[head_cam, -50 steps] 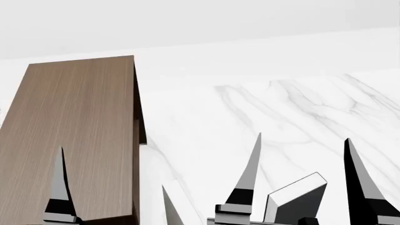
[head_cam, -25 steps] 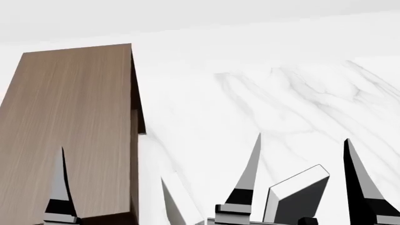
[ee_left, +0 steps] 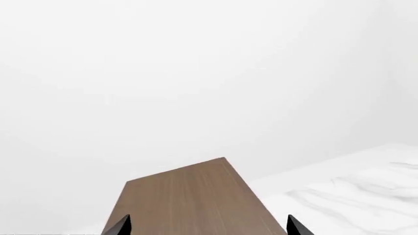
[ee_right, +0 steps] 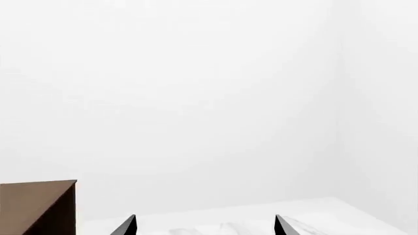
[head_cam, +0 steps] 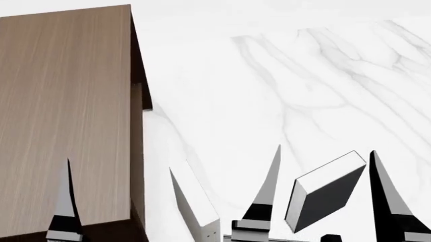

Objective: Pick up the book in the middle and place it on the cabinet shelf.

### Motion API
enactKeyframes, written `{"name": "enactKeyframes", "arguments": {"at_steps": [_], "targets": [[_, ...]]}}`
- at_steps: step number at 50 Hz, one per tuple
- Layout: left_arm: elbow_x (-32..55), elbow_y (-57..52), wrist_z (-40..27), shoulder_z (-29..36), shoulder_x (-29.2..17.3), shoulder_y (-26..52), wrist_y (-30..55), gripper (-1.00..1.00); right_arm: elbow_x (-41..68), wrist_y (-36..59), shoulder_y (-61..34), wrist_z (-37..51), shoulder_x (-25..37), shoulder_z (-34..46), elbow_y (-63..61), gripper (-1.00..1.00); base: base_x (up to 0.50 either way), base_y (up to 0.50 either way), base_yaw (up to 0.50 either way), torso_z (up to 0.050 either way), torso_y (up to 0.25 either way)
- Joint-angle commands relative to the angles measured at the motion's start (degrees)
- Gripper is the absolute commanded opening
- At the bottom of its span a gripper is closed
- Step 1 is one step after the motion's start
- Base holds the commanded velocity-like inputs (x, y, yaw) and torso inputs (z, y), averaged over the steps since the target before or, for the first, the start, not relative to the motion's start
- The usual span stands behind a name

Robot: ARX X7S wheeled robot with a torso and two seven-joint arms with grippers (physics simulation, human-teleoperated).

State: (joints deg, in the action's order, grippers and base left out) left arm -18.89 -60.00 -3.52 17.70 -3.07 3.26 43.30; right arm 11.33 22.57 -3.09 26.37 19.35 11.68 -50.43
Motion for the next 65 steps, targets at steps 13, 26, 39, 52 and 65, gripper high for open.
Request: {"name": "enactKeyframes", "arguments": {"at_steps": [13, 26, 39, 52, 65], "targets": [[3.7, 0.0, 1.3, -2.7, 3.0, 0.4, -1.1, 1.00, -0.8, 0.0, -0.2, -0.8, -0.3, -0.6, 0.2, 1.00, 0.00, 0.00, 0.00, 0.000, 0.000], [6.0, 0.0, -3.1, -3.4, 2.9, 0.9, 2.0, 1.00, -0.7, -0.5, 0.0, -0.5, 0.0, -0.3, 0.4, 1.00, 0.00, 0.00, 0.00, 0.000, 0.000], [6.1, 0.0, -6.3, -3.6, 2.8, 1.7, 4.5, 1.00, -0.4, -0.7, -0.1, -0.2, 0.3, -0.2, 0.6, 1.00, 0.00, 0.00, 0.00, 0.000, 0.000], [7.2, 0.1, -7.3, -4.2, 2.4, 1.9, 4.9, 1.00, -0.4, -0.4, -0.3, 0.3, 0.5, 0.2, 0.5, 1.00, 0.00, 0.00, 0.00, 0.000, 0.000], [8.8, 0.1, -6.9, -6.1, 2.4, 1.7, 4.1, 1.00, 4.9, 18.5, -13.6, 4.3, -2.2, -1.4, -7.0, 1.00, 0.00, 0.00, 0.00, 0.000, 0.000]]}}
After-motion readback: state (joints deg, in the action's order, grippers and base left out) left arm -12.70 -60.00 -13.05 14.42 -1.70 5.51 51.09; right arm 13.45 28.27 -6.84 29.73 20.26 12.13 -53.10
